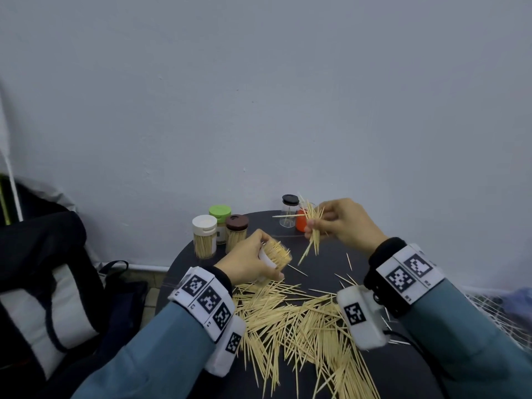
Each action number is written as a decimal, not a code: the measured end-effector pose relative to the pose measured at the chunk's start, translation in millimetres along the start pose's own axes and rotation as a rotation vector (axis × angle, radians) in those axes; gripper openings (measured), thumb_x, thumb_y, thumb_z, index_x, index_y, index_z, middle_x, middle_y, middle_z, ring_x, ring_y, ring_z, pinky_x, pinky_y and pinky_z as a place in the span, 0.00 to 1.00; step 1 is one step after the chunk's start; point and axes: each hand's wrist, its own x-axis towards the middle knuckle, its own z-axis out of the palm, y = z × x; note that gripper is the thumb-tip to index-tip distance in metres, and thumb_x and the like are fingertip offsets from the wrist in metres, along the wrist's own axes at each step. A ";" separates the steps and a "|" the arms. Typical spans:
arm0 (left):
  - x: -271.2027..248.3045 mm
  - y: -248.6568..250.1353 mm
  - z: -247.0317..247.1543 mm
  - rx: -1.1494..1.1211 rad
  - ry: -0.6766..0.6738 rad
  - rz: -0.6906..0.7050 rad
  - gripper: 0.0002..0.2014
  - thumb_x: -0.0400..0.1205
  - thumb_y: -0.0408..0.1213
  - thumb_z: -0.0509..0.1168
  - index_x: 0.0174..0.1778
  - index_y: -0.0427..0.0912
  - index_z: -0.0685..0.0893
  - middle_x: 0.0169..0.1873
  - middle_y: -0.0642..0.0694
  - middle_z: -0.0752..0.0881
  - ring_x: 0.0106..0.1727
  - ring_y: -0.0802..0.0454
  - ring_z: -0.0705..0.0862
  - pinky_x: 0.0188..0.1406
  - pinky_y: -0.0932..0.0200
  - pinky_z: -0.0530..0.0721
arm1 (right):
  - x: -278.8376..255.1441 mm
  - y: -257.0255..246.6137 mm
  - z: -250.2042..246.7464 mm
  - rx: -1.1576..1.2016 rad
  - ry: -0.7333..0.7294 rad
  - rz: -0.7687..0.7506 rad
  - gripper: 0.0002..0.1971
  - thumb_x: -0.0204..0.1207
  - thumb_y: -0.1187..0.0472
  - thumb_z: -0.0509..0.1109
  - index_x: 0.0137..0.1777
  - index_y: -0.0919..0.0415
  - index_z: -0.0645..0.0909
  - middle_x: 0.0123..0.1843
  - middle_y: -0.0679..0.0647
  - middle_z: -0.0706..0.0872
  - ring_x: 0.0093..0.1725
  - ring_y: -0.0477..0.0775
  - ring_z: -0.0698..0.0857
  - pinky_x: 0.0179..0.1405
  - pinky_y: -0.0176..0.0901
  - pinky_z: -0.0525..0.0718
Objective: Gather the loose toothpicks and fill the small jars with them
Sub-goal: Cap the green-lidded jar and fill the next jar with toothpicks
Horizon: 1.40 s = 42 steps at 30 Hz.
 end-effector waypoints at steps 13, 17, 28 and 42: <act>4.6 1.5 3.6 0.055 -0.007 -0.024 0.31 0.69 0.34 0.79 0.63 0.44 0.70 0.57 0.45 0.81 0.57 0.48 0.82 0.49 0.58 0.84 | 1.6 -7.8 7.8 -0.394 -0.313 0.038 0.04 0.76 0.67 0.70 0.40 0.66 0.80 0.32 0.50 0.88 0.28 0.38 0.86 0.29 0.26 0.80; 6.1 0.5 4.6 -0.003 0.002 -0.030 0.30 0.69 0.34 0.79 0.62 0.44 0.70 0.57 0.45 0.82 0.58 0.49 0.82 0.51 0.57 0.84 | 2.3 -10.3 -1.4 -0.321 -0.243 0.002 0.06 0.76 0.67 0.70 0.52 0.63 0.81 0.30 0.47 0.89 0.30 0.37 0.86 0.29 0.27 0.81; 11.8 0.9 12.7 -0.149 0.015 -0.024 0.30 0.67 0.34 0.80 0.60 0.45 0.71 0.56 0.44 0.84 0.57 0.48 0.84 0.52 0.53 0.85 | 12.2 1.7 15.6 0.186 0.169 -0.024 0.06 0.77 0.71 0.67 0.50 0.74 0.78 0.37 0.61 0.89 0.32 0.47 0.90 0.35 0.39 0.89; 11.8 4.7 11.2 -0.224 0.061 -0.027 0.29 0.68 0.31 0.79 0.62 0.42 0.71 0.51 0.48 0.82 0.53 0.52 0.83 0.49 0.58 0.83 | 7.2 18.5 49.2 0.123 0.245 -0.081 0.05 0.79 0.65 0.67 0.52 0.64 0.79 0.40 0.53 0.91 0.38 0.42 0.90 0.38 0.29 0.83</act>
